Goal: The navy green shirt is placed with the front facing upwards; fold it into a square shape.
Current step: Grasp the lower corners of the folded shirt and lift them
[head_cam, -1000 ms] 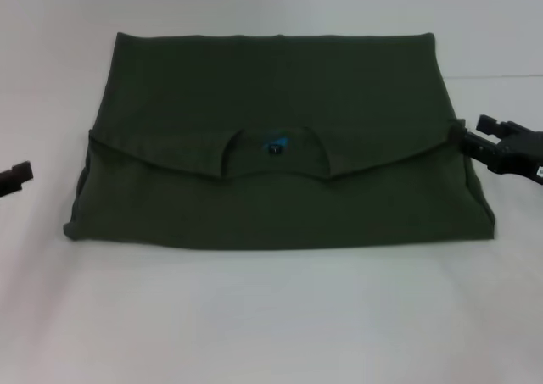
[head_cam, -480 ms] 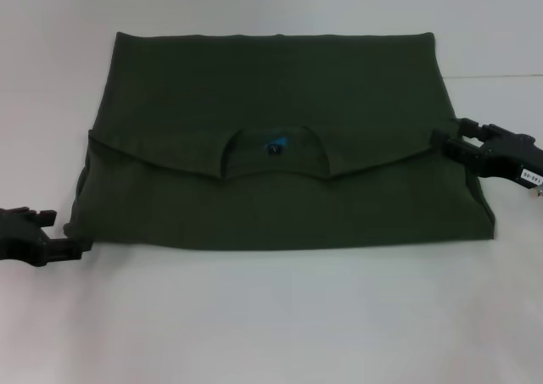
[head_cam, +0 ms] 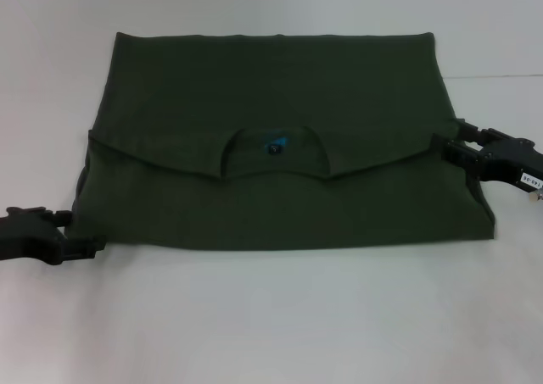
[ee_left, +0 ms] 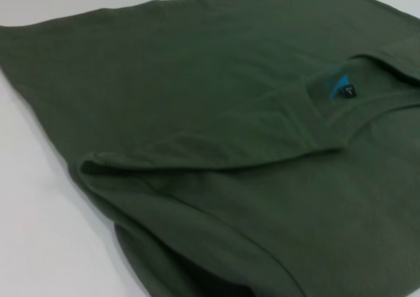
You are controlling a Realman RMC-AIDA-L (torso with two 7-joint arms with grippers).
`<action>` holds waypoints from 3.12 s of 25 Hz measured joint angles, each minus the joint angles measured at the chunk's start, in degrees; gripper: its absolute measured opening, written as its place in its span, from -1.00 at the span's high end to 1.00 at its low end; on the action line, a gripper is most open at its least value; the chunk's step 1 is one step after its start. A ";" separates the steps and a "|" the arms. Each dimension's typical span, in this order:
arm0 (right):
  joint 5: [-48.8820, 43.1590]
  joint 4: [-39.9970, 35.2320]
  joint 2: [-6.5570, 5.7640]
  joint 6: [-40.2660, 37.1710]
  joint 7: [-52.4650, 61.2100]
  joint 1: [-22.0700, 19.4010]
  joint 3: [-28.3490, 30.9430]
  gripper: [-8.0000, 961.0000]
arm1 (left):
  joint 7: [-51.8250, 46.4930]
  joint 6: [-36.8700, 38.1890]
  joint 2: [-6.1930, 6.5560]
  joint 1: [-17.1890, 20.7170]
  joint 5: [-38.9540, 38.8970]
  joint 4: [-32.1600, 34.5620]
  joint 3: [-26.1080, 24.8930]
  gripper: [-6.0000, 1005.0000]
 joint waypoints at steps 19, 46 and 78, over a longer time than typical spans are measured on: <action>-0.21 -1.38 -0.40 -0.11 0.43 -2.96 -1.81 -0.39 | 3.60 -0.83 -0.12 0.00 -0.98 -0.63 1.54 0.42; -18.34 -30.21 -2.81 -12.71 37.25 -6.79 -19.80 -0.55 | 3.18 3.81 -0.10 0.14 -10.83 0.46 0.47 0.91; -38.85 -22.86 -7.45 -14.33 65.78 8.95 -26.50 -0.53 | 2.44 3.65 -0.39 -0.20 -12.29 0.15 0.48 0.89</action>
